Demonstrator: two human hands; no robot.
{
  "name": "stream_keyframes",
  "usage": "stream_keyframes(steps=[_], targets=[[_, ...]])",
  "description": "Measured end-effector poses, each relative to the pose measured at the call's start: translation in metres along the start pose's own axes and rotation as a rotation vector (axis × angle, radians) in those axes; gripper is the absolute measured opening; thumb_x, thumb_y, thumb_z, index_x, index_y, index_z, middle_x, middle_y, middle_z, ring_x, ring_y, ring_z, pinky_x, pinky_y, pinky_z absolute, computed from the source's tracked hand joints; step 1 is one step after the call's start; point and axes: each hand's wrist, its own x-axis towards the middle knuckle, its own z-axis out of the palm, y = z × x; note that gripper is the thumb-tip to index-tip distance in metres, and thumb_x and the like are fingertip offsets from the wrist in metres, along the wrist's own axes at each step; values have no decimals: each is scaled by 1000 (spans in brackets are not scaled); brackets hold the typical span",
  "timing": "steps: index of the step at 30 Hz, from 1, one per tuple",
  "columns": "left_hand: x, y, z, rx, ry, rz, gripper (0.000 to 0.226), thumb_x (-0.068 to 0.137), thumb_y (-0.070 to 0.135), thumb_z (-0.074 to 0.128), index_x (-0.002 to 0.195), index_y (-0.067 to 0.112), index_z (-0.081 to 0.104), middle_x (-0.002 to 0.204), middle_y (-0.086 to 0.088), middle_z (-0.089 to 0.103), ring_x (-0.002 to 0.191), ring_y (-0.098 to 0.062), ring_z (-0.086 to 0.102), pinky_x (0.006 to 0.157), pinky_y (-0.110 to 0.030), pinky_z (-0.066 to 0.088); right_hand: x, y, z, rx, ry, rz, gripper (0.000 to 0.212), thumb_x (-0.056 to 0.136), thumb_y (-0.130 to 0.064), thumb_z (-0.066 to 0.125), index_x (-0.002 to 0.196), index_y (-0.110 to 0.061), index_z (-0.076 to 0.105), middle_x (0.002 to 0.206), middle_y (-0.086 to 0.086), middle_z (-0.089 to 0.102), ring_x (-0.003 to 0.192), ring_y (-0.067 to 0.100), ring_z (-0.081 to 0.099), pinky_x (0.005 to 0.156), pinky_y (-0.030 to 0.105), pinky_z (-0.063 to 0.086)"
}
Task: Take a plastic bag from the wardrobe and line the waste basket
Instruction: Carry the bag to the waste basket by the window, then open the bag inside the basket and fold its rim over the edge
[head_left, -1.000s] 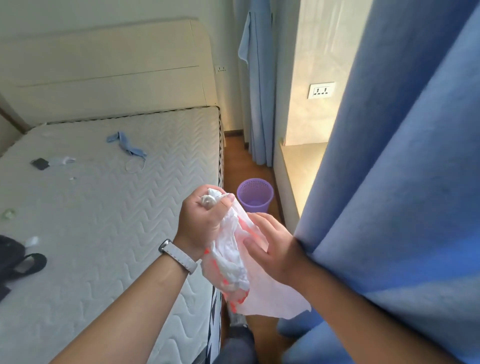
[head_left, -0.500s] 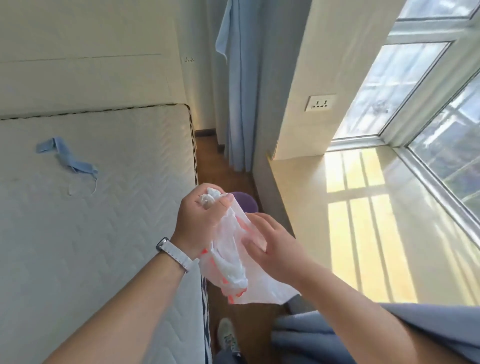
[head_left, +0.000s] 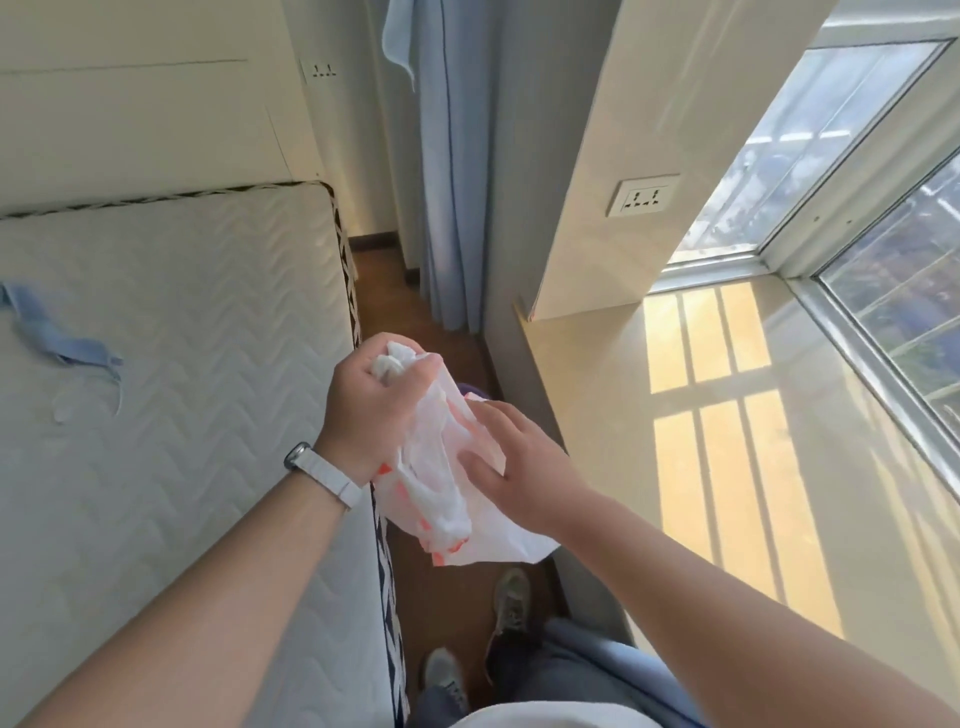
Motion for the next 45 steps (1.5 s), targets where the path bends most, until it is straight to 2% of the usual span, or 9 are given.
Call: stream_keyframes(steps=[3, 8, 12, 18, 24, 31, 35, 38, 45], targets=[[21, 0, 8, 10, 39, -15, 13, 84, 28, 71, 75, 29, 61, 65, 16, 60, 64, -5, 60, 54, -18, 48, 28, 16, -4, 29, -34, -43, 55, 97, -44, 50, 148, -32, 34, 152, -14, 37, 131, 12, 45, 101, 40, 48], [64, 3, 28, 73, 50, -47, 13, 83, 30, 70, 74, 31, 61, 65, 17, 60, 64, -4, 62, 53, -19, 48, 77, 48, -14, 40, -23, -100, 52, 99, -42, 51, 148, -31, 37, 150, -13, 41, 132, 12, 44, 105, 35, 46], [102, -2, 42, 136, 25, -54, 10, 81, 35, 70, 75, 34, 62, 68, 16, 62, 69, -8, 64, 56, -25, 53, 118, 75, -16, 23, 13, -182, 50, 97, -34, 57, 144, -23, 45, 141, -4, 53, 121, 16, 54, 94, 35, 51], [159, -38, 63, 135, -58, -94, 11, 78, 35, 69, 69, 36, 62, 65, 17, 61, 65, -4, 61, 55, -22, 49, 166, 112, 2, 84, 45, -105, 49, 95, -30, 60, 142, -22, 49, 137, -1, 56, 117, 21, 56, 92, 33, 49], [223, -122, 84, 122, -138, -127, 8, 77, 35, 68, 75, 30, 63, 69, 18, 62, 70, -4, 62, 55, -15, 48, 225, 163, 51, 49, 19, 0, 48, 97, -33, 58, 143, -26, 47, 141, -1, 54, 120, 21, 55, 90, 34, 50], [277, -264, 101, 160, -144, -124, 9, 85, 27, 70, 80, 24, 64, 73, 12, 63, 74, -11, 64, 59, -23, 54, 282, 242, 154, 52, 37, 21, 46, 96, -32, 59, 141, -23, 50, 138, 0, 57, 119, 22, 58, 90, 36, 53], [284, -351, 130, 141, -132, -86, 15, 85, 22, 71, 74, 28, 62, 66, 21, 60, 68, -2, 60, 58, -15, 47, 301, 292, 220, 108, 44, 35, 47, 96, -29, 60, 140, -21, 50, 140, 2, 54, 121, 23, 56, 91, 37, 53], [280, -404, 154, 133, -113, -46, 14, 85, 19, 71, 75, 24, 62, 64, 21, 58, 65, 0, 58, 57, -11, 44, 311, 329, 264, 148, 52, 86, 47, 97, -31, 57, 142, -22, 48, 142, -2, 52, 123, 17, 53, 95, 34, 51], [277, -498, 188, 80, -198, 9, 9, 84, 29, 68, 79, 25, 61, 71, 14, 61, 71, -9, 63, 60, -17, 50, 319, 408, 346, 213, 220, 153, 39, 97, -34, 59, 135, -29, 54, 134, -10, 58, 122, 8, 53, 99, 38, 50]])
